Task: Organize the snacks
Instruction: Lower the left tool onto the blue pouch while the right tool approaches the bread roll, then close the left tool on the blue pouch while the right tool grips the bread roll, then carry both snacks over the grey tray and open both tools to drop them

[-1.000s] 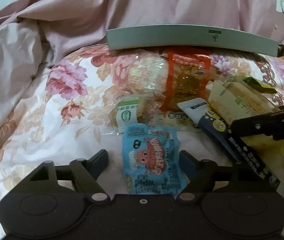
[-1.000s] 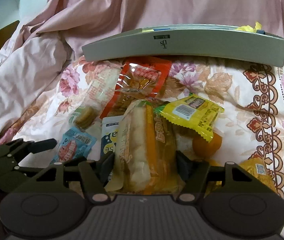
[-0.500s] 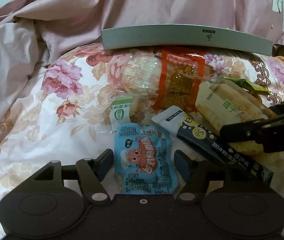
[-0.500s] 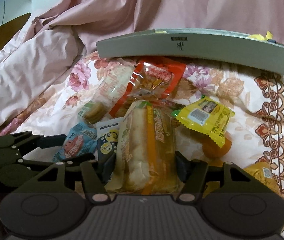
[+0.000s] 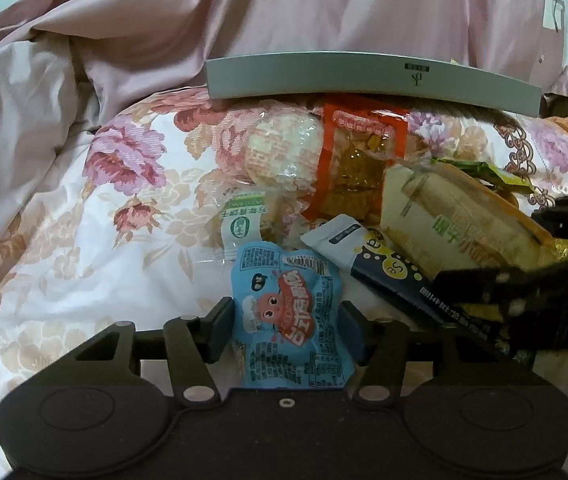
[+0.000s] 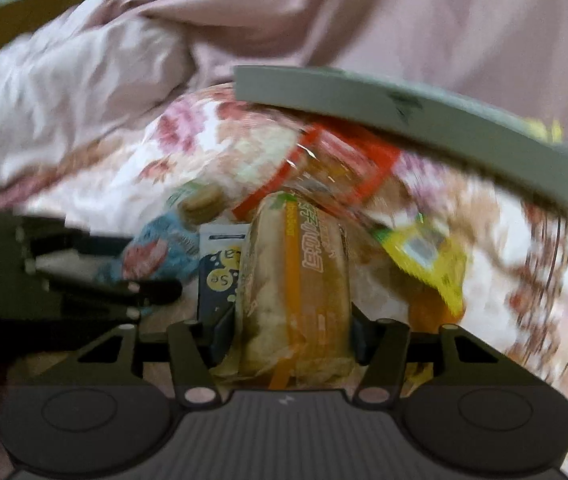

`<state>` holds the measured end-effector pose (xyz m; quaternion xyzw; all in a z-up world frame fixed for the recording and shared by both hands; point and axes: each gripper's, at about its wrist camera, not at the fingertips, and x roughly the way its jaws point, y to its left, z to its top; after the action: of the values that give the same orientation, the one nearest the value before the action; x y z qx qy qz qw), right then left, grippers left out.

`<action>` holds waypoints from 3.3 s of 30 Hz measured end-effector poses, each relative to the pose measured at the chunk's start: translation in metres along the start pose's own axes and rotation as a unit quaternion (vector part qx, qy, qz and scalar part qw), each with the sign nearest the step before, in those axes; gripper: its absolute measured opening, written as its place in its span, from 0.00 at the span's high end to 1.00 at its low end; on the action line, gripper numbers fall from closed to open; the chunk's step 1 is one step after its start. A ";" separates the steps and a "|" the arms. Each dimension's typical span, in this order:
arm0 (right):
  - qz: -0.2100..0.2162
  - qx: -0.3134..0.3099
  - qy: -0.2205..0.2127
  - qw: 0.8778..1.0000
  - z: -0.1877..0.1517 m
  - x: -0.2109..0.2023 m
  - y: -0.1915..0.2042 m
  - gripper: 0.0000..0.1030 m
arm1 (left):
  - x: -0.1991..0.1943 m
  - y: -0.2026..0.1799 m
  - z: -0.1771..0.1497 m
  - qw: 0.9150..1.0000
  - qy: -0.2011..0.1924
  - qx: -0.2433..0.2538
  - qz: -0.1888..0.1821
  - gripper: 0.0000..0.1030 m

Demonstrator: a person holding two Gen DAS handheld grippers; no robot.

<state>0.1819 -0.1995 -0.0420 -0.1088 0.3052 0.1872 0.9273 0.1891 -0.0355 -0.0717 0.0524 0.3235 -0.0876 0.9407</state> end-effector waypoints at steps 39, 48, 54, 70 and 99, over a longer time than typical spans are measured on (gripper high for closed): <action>-0.169 -0.130 -0.236 0.948 0.032 -0.053 -0.008 0.51 | -0.054 -0.016 0.082 0.984 -0.146 -0.099 0.016 0.47; -0.199 0.003 -0.262 0.944 0.073 -0.016 -0.097 0.50 | 0.000 -0.030 0.177 0.979 -0.171 -0.109 0.023 0.46; -0.190 0.074 -0.246 0.948 0.072 0.012 -0.140 0.50 | 0.054 -0.042 0.213 0.978 -0.165 -0.125 0.019 0.46; -0.133 0.145 -0.166 0.966 0.065 0.028 -0.165 0.50 | 0.101 -0.052 0.185 0.986 -0.092 -0.123 0.063 0.46; -0.148 0.104 -0.213 0.960 0.056 -0.014 -0.148 0.12 | 0.054 -0.064 0.177 0.984 -0.103 -0.136 0.047 0.09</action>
<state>0.2620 -0.3194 0.0240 -0.0130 0.0993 0.0342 0.9944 0.3248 -0.1327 0.0314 -0.0702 0.2308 -0.0035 0.9705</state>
